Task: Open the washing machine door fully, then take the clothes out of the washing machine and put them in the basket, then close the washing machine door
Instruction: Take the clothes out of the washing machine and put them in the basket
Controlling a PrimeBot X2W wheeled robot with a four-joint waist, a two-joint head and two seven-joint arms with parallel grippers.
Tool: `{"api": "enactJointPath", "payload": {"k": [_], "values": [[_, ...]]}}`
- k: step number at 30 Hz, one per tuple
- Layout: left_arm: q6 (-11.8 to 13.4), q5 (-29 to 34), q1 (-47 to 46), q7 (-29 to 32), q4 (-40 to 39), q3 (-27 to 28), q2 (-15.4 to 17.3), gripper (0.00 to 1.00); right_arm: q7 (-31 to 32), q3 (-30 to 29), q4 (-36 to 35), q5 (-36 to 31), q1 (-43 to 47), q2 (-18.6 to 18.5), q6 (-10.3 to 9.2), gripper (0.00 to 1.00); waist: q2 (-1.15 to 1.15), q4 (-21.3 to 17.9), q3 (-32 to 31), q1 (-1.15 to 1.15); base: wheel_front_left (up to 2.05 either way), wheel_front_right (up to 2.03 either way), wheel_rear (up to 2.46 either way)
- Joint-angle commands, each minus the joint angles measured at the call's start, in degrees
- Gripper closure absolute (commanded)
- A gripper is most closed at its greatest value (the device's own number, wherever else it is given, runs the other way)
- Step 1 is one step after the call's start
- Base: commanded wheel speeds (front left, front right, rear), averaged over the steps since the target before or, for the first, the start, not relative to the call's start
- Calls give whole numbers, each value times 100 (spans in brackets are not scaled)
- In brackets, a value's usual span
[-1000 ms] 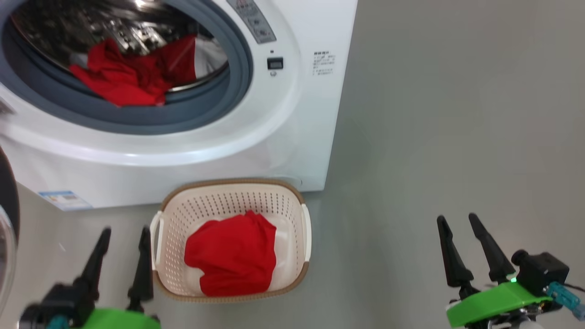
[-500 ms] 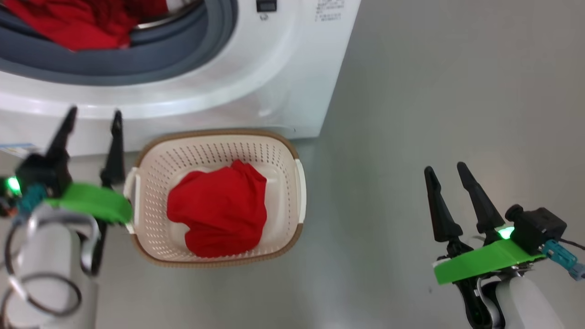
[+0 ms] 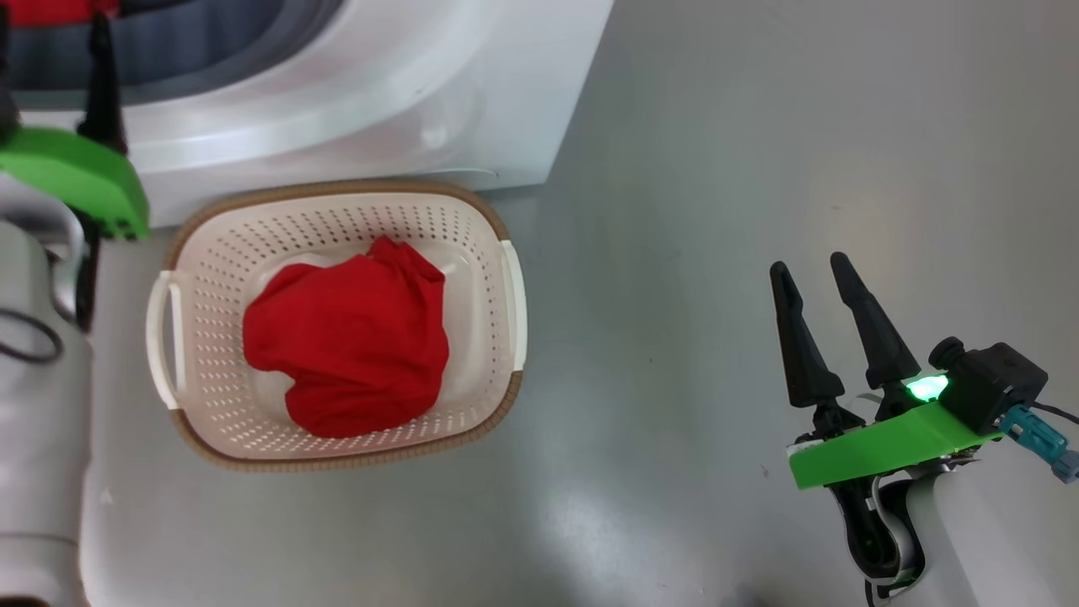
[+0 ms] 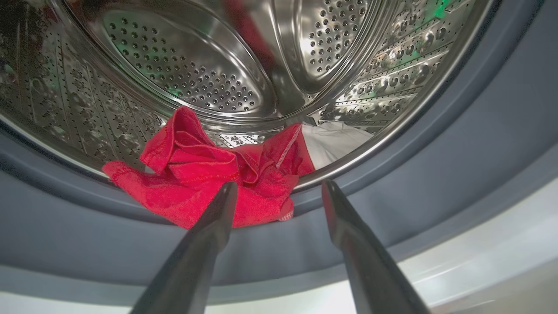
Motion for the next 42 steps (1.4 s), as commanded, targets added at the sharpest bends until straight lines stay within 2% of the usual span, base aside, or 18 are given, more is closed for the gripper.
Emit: {"api": "enactJointPath", "payload": {"k": [1, 16, 24, 32, 33, 34, 35, 36, 37, 42], "values": [[67, 52, -203, 17, 51, 78, 344, 0, -37, 147, -147, 42, -25, -4, 28, 0, 0, -119, 139, 0, 0, 0, 0], [423, 129, -1810, 217, 1624, -29, 863, 0, -37, 287, -241, 212, -202, -4, 28, 0, 0, -466, 640, 0, 0, 0, 0], [459, 228, -2126, 245, 1966, -203, 1147, 0, -37, 408, -278, 316, -242, -4, 28, 0, 0, -688, 802, 0, 0, 0, 0], [514, 289, -2277, 361, 2111, -382, 1289, 0, -37, 443, -312, 377, -236, -4, 28, 0, 0, -826, 896, 0, 0, 0, 0], [520, 284, -2276, 366, 2120, -392, 1297, 22, -37, 444, -313, 381, -237, -4, 28, 0, 0, -835, 895, 0, 0, 0, 0], [531, 279, -2270, 366, 2129, -401, 1306, 49, -37, 447, -313, 385, -237, -4, 28, 0, 0, -843, 892, 0, 0, 0, 0], [541, 275, -2265, 370, 2136, -410, 1311, 62, -37, 447, -313, 387, -239, -4, 28, 0, 0, -847, 891, 0, 0, 0, 0], [548, 267, -2260, 372, 2143, -418, 1313, 93, -37, 443, -314, 389, -242, -4, 28, 0, 0, -846, 885, 0, 0, 0, 0], [556, 262, -2256, 369, 2149, -428, 1314, 100, -37, 439, -314, 391, -243, -4, 28, 0, 0, -844, 876, 0, 0, 0, 0], [568, 213, -2231, 294, 2167, -465, 1281, 100, -37, 423, -295, 387, -253, -4, 28, 0, 0, -798, 810, 0, 0, 0, 0]]}}
